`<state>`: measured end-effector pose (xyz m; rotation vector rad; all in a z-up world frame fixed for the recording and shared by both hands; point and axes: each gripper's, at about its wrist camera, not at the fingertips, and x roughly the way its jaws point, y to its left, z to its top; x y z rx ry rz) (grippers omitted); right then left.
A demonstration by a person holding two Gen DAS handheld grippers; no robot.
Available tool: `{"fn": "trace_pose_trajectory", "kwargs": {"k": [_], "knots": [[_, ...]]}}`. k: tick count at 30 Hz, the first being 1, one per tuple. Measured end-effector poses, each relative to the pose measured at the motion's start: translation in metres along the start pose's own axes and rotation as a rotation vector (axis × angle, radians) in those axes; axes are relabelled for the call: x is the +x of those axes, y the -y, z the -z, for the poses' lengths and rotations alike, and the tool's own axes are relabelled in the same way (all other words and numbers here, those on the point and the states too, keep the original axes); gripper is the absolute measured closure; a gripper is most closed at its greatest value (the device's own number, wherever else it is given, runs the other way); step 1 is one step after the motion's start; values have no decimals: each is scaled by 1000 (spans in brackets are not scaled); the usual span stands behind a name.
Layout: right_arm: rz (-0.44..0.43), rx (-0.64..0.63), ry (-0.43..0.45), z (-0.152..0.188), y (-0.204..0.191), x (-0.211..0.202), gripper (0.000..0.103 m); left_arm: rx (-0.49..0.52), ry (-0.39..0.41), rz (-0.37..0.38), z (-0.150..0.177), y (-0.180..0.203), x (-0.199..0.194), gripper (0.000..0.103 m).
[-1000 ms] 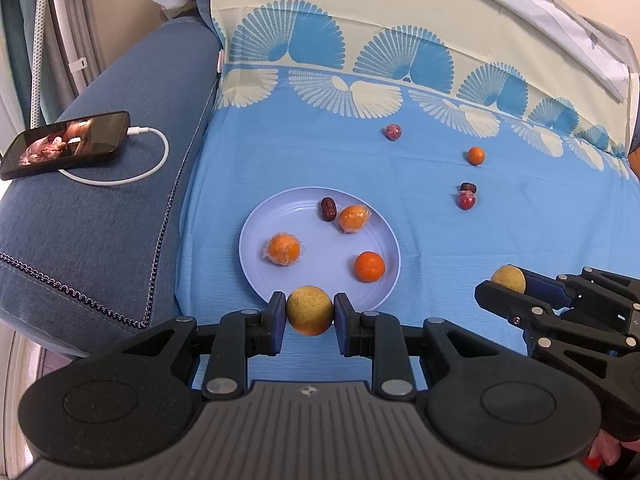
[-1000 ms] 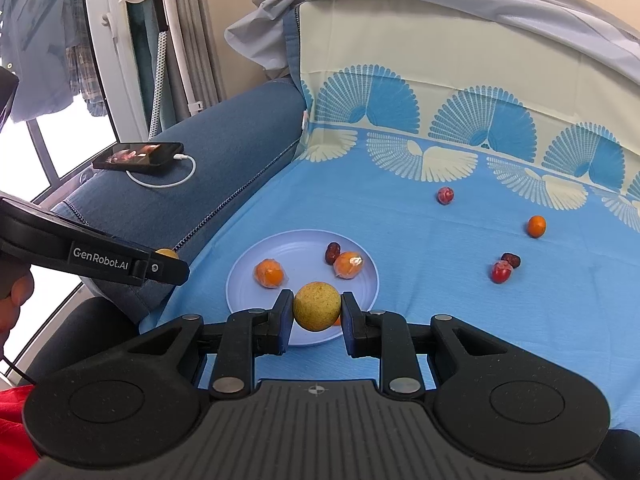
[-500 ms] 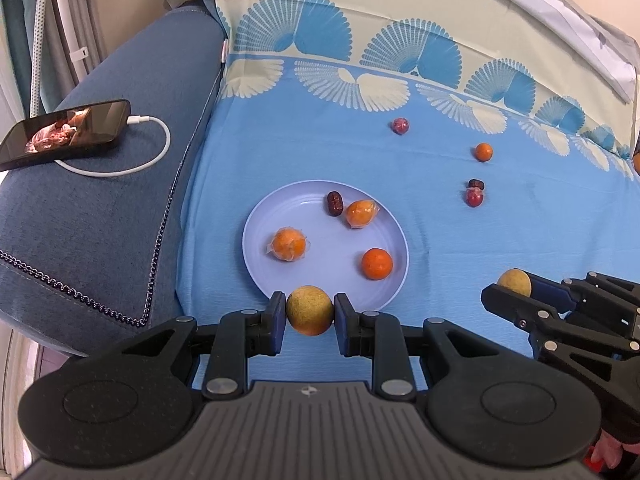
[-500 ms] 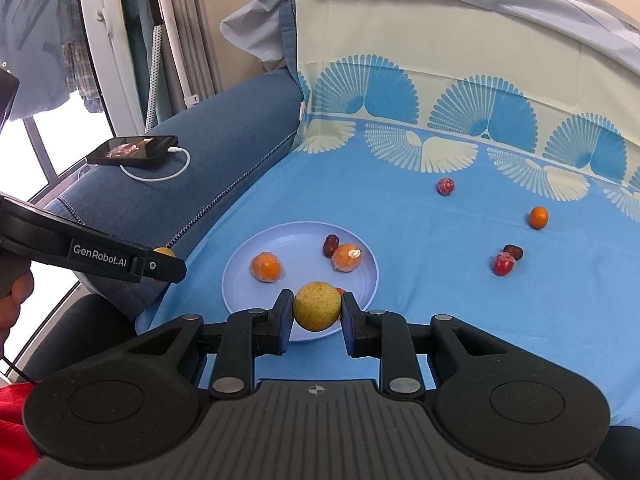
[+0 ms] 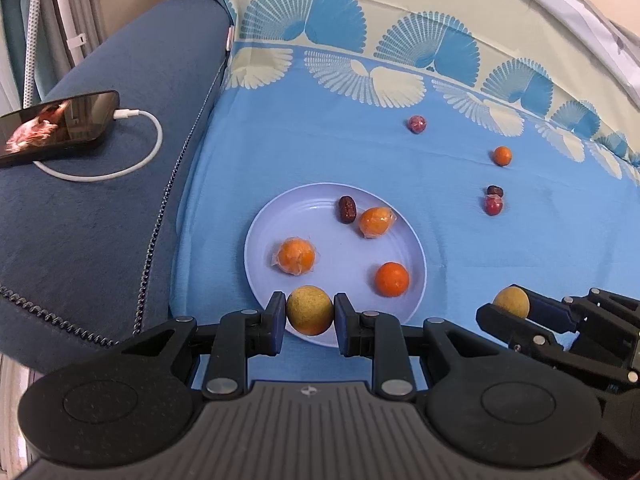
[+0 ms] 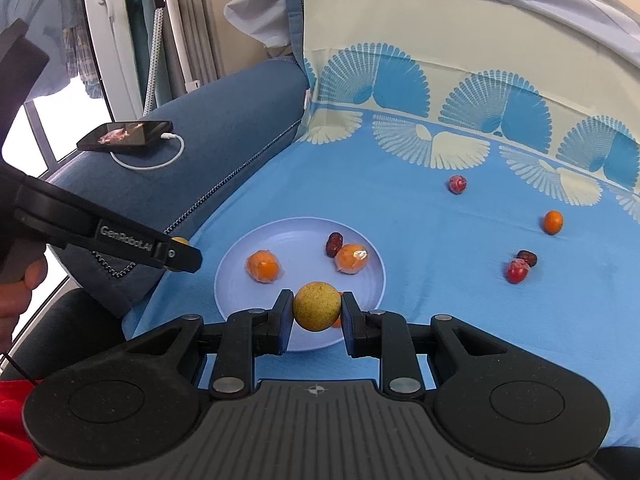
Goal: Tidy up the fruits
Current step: 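Carry the yellow fruit in the right tool over the plate while the left tool carries its yellow fruit, then open the right tool over the plate while the left tool releases its yellow fruit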
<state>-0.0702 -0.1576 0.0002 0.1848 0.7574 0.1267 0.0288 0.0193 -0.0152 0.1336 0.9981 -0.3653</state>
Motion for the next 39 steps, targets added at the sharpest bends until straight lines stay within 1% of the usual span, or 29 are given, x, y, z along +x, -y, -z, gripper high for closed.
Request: {"fn": "trace_pose_trajectory", "kwargs": {"k": [14, 25, 31, 39], "knots": [[-15, -20, -70, -11, 4, 63, 76, 7, -77, 9, -20, -2, 63, 75], [-31, -54, -116, -15, 8, 104, 76, 14, -111, 3, -36, -7, 106, 75], [-45, -77, -144, -15, 9, 122, 76, 29, -104, -3, -43, -6, 119, 75], [-52, -107, -149, -18, 8, 134, 76, 42, -92, 0, -51, -2, 124, 75]]}}
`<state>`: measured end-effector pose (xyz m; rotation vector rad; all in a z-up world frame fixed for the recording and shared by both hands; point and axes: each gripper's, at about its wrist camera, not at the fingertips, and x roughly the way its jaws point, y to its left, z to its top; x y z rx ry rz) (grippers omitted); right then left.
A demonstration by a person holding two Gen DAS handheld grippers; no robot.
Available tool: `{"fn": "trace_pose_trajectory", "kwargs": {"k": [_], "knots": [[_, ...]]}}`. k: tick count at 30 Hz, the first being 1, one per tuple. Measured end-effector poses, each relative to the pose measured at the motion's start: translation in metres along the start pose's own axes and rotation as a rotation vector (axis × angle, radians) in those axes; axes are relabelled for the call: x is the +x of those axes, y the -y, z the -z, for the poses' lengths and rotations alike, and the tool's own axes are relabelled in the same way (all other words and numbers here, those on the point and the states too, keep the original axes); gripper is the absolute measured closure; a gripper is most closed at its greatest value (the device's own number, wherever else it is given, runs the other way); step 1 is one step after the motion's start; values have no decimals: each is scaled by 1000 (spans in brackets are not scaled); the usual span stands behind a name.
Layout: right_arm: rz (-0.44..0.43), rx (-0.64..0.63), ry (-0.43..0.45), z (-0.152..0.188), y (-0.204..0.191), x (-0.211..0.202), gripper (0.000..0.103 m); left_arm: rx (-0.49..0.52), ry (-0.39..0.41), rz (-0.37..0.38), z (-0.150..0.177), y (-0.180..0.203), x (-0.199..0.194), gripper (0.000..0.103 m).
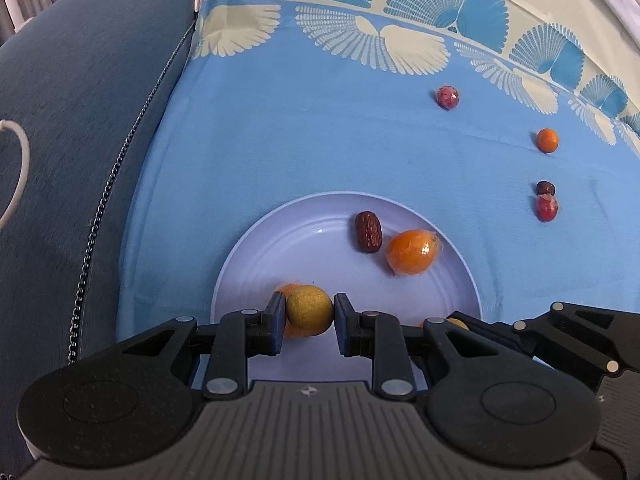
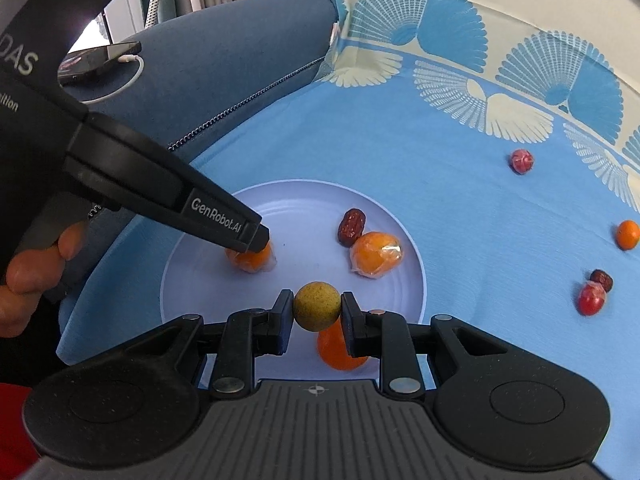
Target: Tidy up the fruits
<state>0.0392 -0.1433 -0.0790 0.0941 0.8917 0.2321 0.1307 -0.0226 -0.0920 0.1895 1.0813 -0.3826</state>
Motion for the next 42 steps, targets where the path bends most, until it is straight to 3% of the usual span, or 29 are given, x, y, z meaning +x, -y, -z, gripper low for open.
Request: {"fn": "trace_pose_trajectory", "kwargs": {"k": [2, 4, 5, 6, 7, 9, 11, 17, 21, 27, 42], "knots": [[-5, -11, 4, -2, 0, 2, 76, -1, 15, -1, -1, -1, -2, 72], [-14, -12, 3, -5, 0, 4, 68, 2, 40, 12, -2, 0, -7, 45], [-14, -11, -1, -6, 0, 3, 51, -1, 59, 11, -2, 0, -12, 18], [-13, -9, -1, -7, 0, 2, 35, -9, 78, 0, -2, 0, -16, 2], [-9, -8, 1, -7, 0, 0, 30, -18, 107, -13, -1, -1, -22, 0], [3, -8, 3, -7, -1, -7, 17, -8, 132, -24, 2, 0, -33, 0], [8, -2, -10, -4, -1, -15, 10, 2, 119, -39, 5, 1, -41, 0], [-8, 69, -48, 11, -5, -53, 5, -70, 64, -52, 33, -9, -70, 0], [7, 71, -30, 22, -16, -84, 2, -156, 48, -67, 63, -15, -92, 0], [27, 41, 44, 34, -33, -127, 1, -119, 52, -75, 91, -7, -114, 0], [60, 33, 145, 47, -40, -168, 1, -74, 168, -68, 108, 12, -161, 0]]}}
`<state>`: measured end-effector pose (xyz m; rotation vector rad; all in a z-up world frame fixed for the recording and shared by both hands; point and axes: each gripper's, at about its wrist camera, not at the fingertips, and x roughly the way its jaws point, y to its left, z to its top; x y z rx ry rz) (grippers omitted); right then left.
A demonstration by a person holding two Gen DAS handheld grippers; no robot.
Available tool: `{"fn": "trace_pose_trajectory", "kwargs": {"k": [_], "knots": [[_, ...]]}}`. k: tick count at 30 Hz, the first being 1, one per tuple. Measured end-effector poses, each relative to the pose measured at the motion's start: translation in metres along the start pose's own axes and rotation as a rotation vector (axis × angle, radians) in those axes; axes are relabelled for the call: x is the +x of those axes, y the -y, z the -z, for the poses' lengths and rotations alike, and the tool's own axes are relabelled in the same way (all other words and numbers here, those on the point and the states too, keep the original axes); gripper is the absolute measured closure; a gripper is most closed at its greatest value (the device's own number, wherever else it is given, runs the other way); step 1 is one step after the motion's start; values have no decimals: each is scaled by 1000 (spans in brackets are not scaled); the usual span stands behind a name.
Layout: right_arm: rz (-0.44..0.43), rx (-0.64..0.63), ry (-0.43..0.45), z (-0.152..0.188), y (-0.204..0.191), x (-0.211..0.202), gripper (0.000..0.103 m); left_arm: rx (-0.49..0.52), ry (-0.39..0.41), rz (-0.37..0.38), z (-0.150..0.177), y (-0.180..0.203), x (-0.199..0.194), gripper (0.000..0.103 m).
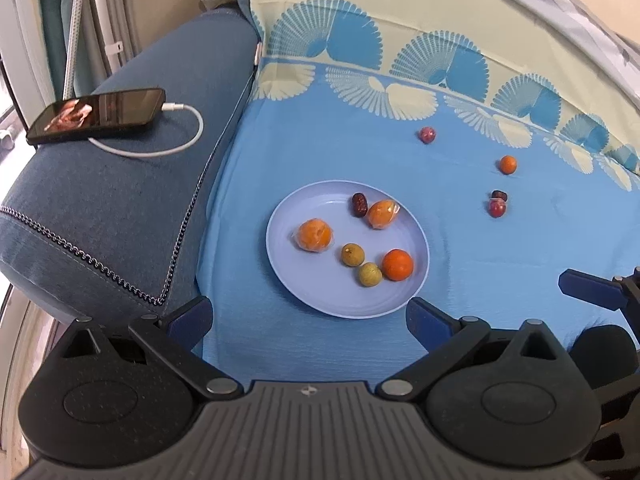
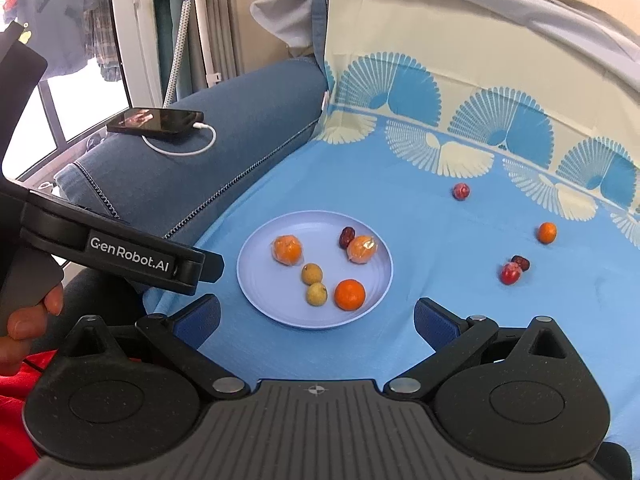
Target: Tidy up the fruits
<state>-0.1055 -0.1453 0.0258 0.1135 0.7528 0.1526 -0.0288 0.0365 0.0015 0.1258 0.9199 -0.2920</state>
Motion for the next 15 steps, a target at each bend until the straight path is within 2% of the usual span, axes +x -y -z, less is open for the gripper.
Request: {"fn": "trace_pose_trajectory", "kwargs": {"k": [15], "knots": [[5, -5, 4, 2, -3, -2, 1, 11, 11, 5, 1, 2, -4, 0]]}}
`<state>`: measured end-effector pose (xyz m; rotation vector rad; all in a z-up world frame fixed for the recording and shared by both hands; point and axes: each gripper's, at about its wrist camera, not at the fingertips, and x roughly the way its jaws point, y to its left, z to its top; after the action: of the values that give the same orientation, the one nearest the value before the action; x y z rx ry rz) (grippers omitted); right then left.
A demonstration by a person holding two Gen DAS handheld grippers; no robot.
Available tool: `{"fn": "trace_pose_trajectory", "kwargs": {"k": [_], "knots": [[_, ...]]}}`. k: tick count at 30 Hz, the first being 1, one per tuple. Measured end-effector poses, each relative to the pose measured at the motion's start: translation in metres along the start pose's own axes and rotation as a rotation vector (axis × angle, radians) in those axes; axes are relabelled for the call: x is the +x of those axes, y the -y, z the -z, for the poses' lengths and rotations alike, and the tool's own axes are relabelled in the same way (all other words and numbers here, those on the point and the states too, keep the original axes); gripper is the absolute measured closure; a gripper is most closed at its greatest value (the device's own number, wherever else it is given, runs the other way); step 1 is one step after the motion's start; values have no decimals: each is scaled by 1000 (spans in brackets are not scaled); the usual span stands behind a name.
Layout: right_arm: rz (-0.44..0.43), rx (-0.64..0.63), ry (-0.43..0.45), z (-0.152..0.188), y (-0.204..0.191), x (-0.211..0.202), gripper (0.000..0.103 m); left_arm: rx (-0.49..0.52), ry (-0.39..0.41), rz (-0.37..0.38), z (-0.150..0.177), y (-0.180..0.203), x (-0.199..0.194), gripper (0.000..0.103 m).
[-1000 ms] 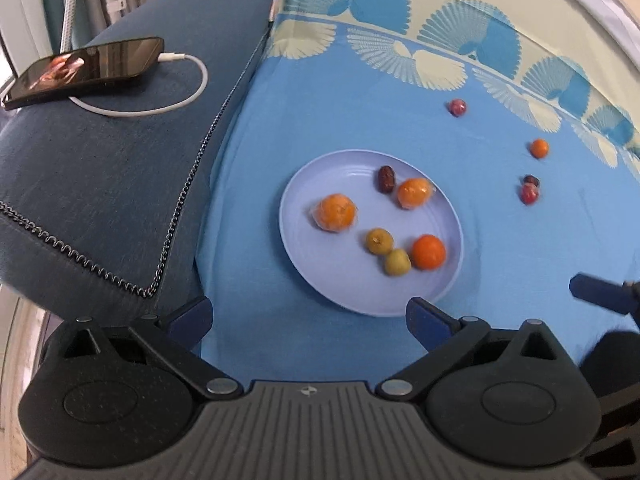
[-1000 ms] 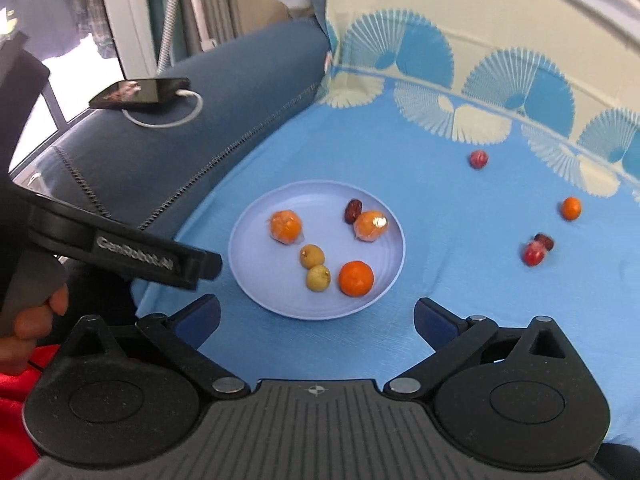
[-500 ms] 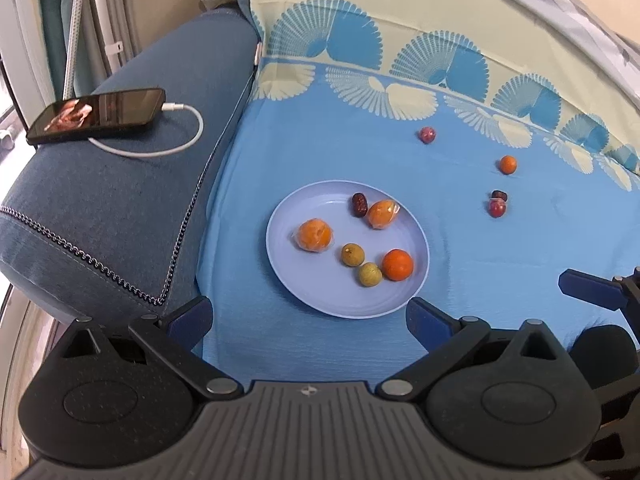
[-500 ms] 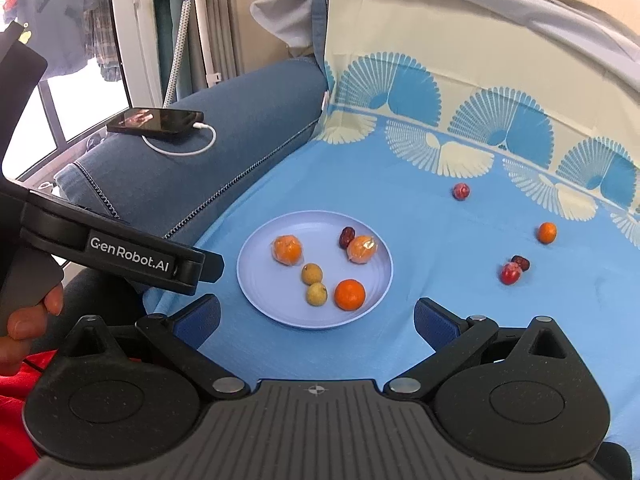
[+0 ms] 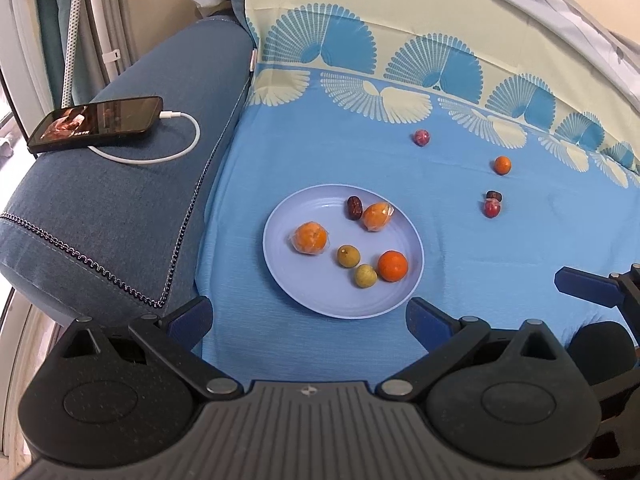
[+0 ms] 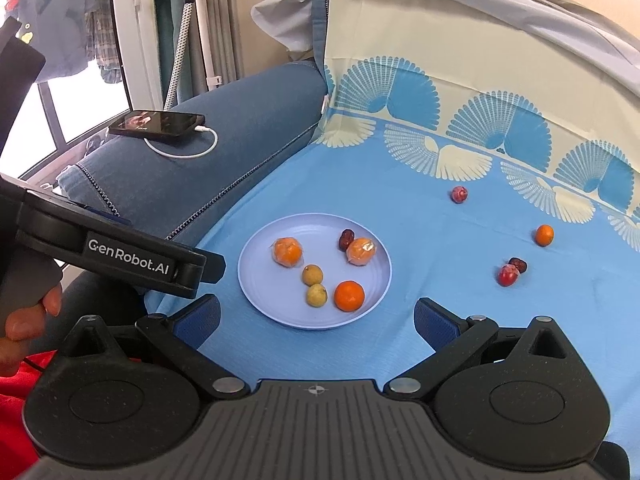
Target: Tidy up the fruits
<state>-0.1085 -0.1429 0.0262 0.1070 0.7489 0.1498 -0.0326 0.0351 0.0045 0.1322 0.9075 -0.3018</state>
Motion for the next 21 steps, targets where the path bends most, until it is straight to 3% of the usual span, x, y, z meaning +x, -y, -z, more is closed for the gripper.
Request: {"fn": "trace_pose_trajectory", "kwargs": {"k": [21], "knots": [[-1, 1, -14, 1, -1, 4, 1, 3, -3, 0, 0, 1, 1, 0]]}}
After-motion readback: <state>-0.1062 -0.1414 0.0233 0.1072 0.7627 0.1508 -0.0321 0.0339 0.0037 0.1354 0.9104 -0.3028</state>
